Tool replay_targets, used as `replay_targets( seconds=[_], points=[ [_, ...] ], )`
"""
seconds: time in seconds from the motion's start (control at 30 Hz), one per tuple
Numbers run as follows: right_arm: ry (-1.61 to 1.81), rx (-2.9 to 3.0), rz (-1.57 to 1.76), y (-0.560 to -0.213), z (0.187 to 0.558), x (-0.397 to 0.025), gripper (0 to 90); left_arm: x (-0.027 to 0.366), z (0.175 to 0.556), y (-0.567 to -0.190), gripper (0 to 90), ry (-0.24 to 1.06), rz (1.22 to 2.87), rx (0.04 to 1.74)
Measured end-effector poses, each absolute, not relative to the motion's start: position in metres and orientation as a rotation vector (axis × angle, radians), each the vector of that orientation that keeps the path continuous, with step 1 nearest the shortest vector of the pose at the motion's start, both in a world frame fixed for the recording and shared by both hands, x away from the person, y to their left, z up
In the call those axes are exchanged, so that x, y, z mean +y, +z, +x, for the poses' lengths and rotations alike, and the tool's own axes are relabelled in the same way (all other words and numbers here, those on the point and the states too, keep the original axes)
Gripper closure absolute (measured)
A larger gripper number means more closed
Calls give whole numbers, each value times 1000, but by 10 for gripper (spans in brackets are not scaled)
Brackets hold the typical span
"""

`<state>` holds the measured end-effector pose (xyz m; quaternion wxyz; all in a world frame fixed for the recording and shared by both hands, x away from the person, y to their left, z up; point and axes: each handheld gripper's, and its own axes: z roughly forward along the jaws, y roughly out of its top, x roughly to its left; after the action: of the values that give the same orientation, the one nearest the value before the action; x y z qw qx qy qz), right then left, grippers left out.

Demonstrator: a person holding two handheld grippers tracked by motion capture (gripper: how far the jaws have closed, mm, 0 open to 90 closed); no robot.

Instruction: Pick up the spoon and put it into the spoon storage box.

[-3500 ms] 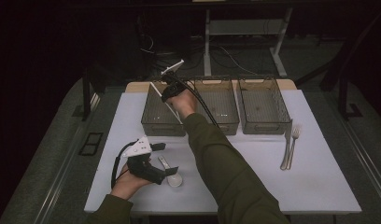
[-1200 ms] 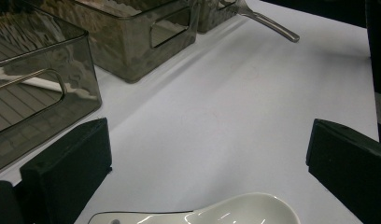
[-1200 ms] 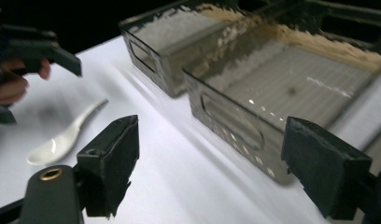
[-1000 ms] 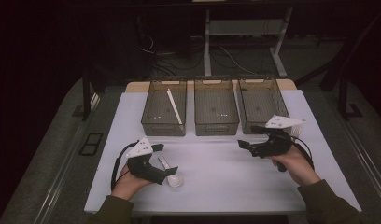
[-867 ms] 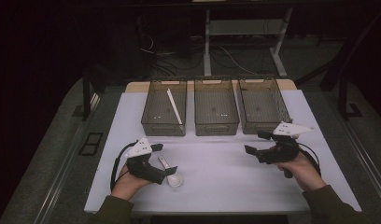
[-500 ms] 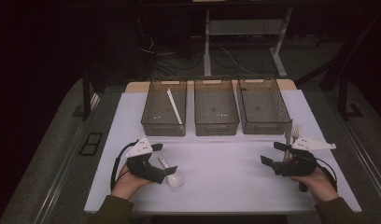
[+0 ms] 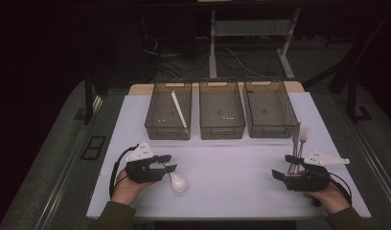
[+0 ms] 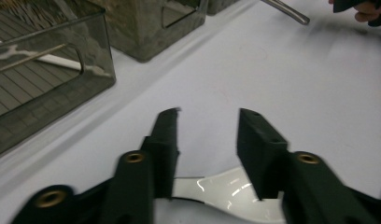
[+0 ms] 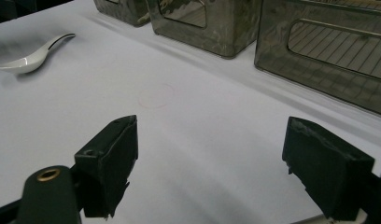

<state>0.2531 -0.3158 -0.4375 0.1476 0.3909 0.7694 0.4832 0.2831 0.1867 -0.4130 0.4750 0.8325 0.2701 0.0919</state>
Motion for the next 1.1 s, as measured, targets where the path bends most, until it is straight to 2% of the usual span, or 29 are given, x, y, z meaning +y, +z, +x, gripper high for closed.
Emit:
replay_targets(
  seconds=[0.07,0.2,0.63,1.1],
  points=[
    [1386,2221,1117,-438,254,-315,181,188,281,-413,731,205,2050,652],
    [1380,2227,1116,-439,253,-314,181,190,276,-417,883,148,2072,641],
    [1372,2230,1122,-439,253,-313,181,190,248,-436,889,27,2160,603],
    [1366,2229,1119,-439,253,-313,181,179,249,-444,889,-40,2211,551]
  ],
)
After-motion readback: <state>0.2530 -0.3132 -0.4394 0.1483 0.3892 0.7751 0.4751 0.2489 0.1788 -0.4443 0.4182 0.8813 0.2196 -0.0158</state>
